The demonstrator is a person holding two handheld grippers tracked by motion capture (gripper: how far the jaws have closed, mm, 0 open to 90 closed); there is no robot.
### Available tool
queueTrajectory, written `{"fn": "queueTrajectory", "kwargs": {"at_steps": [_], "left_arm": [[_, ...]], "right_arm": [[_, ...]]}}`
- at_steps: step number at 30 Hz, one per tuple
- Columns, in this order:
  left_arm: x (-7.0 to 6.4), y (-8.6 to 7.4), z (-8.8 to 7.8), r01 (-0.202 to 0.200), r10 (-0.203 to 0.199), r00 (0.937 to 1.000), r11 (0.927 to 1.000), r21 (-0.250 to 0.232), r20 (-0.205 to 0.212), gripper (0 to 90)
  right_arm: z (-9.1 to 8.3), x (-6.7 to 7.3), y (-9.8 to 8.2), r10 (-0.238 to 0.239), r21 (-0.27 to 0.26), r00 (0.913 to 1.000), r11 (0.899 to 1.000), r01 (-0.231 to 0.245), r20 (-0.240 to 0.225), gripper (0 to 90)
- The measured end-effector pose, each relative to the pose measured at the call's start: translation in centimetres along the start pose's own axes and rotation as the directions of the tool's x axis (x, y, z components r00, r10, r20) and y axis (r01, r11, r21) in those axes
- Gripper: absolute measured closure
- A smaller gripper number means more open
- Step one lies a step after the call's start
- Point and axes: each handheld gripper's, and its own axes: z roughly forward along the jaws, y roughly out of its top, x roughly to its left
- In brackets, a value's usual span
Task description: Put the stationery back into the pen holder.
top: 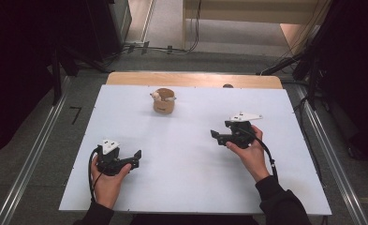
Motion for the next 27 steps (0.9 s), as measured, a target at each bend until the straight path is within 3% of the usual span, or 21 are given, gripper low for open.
{"fn": "queueTrajectory", "kwargs": {"at_steps": [14,27], "left_arm": [[-0.1,0.0,0.1,0.002,-0.002,1.0,1.0,0.002,-0.002,7.3],[-0.1,0.0,0.0,0.001,-0.001,1.0,1.0,-0.001,-0.002,7.3]], "right_arm": [[-3.0,-2.1,-3.5,0.043,-0.002,0.9982,0.999,-0.043,0.041,24.2],[-5.8,-3.1,-5.6,0.076,-0.023,0.993,0.997,-0.074,0.09,24.2]]}}
